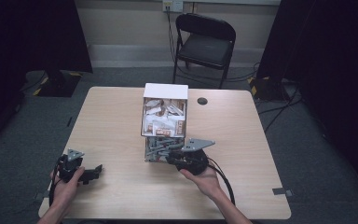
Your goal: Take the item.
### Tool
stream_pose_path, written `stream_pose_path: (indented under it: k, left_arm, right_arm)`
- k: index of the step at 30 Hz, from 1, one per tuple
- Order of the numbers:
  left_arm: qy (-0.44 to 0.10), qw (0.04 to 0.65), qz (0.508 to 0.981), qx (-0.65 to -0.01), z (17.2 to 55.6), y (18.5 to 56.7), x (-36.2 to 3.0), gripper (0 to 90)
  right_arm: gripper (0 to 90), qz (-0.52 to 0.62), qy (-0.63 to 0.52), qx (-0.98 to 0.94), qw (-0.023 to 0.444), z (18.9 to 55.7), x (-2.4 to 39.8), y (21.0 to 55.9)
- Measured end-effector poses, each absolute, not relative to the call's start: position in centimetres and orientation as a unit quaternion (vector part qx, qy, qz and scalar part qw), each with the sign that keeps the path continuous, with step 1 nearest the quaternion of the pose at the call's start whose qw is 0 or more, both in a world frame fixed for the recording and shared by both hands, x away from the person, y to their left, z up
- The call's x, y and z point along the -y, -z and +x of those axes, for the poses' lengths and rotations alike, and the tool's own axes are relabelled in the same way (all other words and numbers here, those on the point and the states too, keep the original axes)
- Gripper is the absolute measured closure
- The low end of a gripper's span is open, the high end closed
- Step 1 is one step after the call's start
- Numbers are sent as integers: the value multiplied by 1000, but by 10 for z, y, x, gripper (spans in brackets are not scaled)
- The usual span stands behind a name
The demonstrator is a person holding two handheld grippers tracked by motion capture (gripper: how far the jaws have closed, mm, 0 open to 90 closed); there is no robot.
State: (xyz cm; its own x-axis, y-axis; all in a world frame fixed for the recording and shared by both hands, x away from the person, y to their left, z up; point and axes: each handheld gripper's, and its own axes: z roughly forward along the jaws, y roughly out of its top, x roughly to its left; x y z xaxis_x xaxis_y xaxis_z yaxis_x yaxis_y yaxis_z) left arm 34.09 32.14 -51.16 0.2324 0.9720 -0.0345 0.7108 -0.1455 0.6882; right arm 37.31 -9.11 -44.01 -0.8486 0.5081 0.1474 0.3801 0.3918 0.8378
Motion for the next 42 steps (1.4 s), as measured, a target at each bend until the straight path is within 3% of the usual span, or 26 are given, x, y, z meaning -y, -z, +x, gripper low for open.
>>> stream_pose_path:
  k: [7,42]
  left_arm:
    - [-217,301,724,-581,341,512,-321,0]
    - [-217,301,725,-580,341,512,-321,0]
  right_arm:
    - [841,271,-483,-830,71,374,93,439]
    - [889,268,-516,-811,65,368,106,417]
